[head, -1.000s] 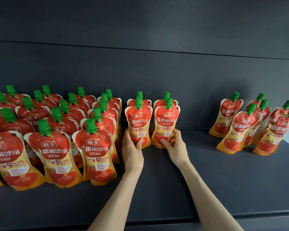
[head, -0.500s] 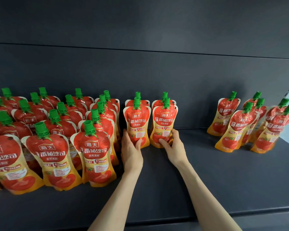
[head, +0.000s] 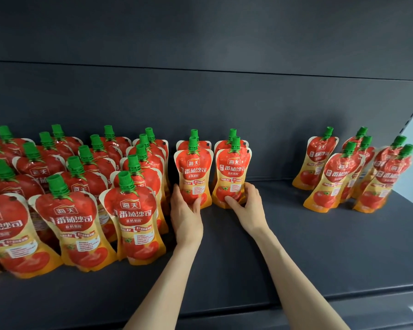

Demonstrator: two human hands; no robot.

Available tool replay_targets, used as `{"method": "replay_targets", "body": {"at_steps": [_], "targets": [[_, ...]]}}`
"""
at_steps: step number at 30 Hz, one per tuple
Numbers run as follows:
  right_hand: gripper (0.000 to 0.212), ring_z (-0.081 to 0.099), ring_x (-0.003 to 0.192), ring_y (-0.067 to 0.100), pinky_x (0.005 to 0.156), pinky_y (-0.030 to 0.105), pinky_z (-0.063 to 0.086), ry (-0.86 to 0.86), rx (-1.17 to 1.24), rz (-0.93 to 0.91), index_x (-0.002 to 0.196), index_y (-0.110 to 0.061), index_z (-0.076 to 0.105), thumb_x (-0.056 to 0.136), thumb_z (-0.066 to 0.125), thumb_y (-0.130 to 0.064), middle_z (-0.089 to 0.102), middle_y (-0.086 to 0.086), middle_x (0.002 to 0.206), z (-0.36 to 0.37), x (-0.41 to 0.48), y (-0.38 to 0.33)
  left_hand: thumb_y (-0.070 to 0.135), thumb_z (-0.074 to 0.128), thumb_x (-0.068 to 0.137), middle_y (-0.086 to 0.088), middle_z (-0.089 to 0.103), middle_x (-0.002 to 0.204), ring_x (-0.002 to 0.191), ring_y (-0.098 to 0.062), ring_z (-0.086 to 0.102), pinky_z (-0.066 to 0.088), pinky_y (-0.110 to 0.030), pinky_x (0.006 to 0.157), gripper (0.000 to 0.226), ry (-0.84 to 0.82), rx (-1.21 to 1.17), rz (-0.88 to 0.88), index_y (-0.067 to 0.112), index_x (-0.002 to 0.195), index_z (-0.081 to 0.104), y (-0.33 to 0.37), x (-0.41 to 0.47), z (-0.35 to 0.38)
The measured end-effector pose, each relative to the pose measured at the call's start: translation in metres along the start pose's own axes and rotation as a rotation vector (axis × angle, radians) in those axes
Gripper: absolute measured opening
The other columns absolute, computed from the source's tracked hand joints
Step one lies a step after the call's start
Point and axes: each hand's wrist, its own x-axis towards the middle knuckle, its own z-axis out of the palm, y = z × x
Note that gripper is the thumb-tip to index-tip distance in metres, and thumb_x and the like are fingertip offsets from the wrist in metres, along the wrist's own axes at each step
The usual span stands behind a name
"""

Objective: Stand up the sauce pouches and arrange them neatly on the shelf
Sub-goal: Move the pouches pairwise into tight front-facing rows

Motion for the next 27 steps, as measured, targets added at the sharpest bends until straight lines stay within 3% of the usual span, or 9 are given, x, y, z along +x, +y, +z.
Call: {"method": "replay_targets", "body": {"at_steps": [4,8,12,14,19,22,25,27], "targets": [[0.056,0.041,0.128,0.018,0.098,0.031,0.042,0.104,-0.022,-0.021,0.135,-0.014,0.041,0.087,0.064,-0.031,0.04,0.004,0.139,-0.012,-0.011,-0.002,0.029,0.055,0.092,-0.011,0.04,0.144,0.134,-0.026,0.039,0.037,-0.039,0.105,0.058,0.054,0.002,0.087,0.011,0.142,0.031,0.005,-0.01,-0.004],[0.029,0.055,0.109,0.015,0.091,0.03,0.047,0.255,0.047,-0.079,0.119,-0.013,0.057,0.09,0.061,-0.019,0.055,-0.003,0.118,-0.045,-0.031,-0.003,0.02,0.057,0.09,-0.008,0.057,0.123,0.113,-0.023,0.057,0.053,-0.041,0.089,0.032,0.082,-0.12,0.251,0.011,0.121,0.052,0.013,-0.033,-0.011],[0.014,0.059,0.092,0.008,0.079,0.013,0.046,0.335,0.07,-0.136,0.103,-0.014,0.064,0.09,0.06,-0.013,0.061,-0.004,0.101,-0.095,-0.046,0.0,0.013,0.058,0.09,0.001,0.064,0.096,0.088,-0.011,0.061,0.053,-0.02,0.077,0.011,-0.099,-0.18,0.366,0.011,0.1,0.062,0.049,-0.052,0.003],[0.011,0.06,0.09,0.012,0.076,0.013,0.047,0.385,0.063,-0.144,0.1,-0.017,0.065,0.09,0.06,-0.014,0.064,-0.001,0.099,-0.126,-0.048,0.003,0.013,0.057,0.091,0.003,0.064,0.093,0.085,-0.008,0.06,0.047,-0.008,0.073,0.008,-0.225,-0.226,0.405,0.012,0.096,0.063,0.075,-0.059,0.016],[0.014,0.063,0.088,0.016,0.077,0.029,0.051,0.493,0.05,-0.166,0.094,-0.026,0.061,0.091,0.059,-0.012,0.065,-0.007,0.092,-0.212,-0.04,0.02,0.016,0.056,0.091,0.005,0.062,0.093,0.088,-0.002,0.059,0.047,-0.012,0.074,0.007,-0.369,-0.293,0.531,0.022,0.092,0.059,0.137,-0.078,0.069],[0.013,0.063,0.093,0.018,0.079,0.032,0.051,0.499,0.038,-0.17,0.098,-0.024,0.063,0.091,0.058,-0.015,0.066,-0.004,0.098,-0.26,-0.028,0.04,0.016,0.058,0.09,0.011,0.057,0.097,0.093,0.001,0.057,0.046,-0.012,0.077,0.01,-0.321,-0.324,0.539,0.023,0.097,0.058,0.167,-0.093,0.11],[0.016,0.057,0.106,0.019,0.092,0.037,0.047,0.465,-0.056,-0.226,0.105,-0.02,0.064,0.091,0.059,-0.016,0.061,-0.01,0.104,-0.301,-0.009,0.061,0.02,0.06,0.089,0.009,0.049,0.111,0.102,-0.001,0.051,0.039,-0.005,0.085,0.025,-0.229,-0.305,0.535,0.015,0.113,0.057,0.192,-0.105,0.148],[0.021,0.05,0.115,0.02,0.098,0.036,0.041,0.468,-0.114,-0.268,0.11,-0.016,0.064,0.089,0.062,-0.015,0.059,-0.007,0.114,-0.323,0.008,0.071,0.02,0.062,0.088,0.008,0.045,0.118,0.112,-0.007,0.047,0.038,-0.011,0.093,0.034,-0.168,-0.281,0.563,0.012,0.12,0.053,0.207,-0.106,0.166]]}}
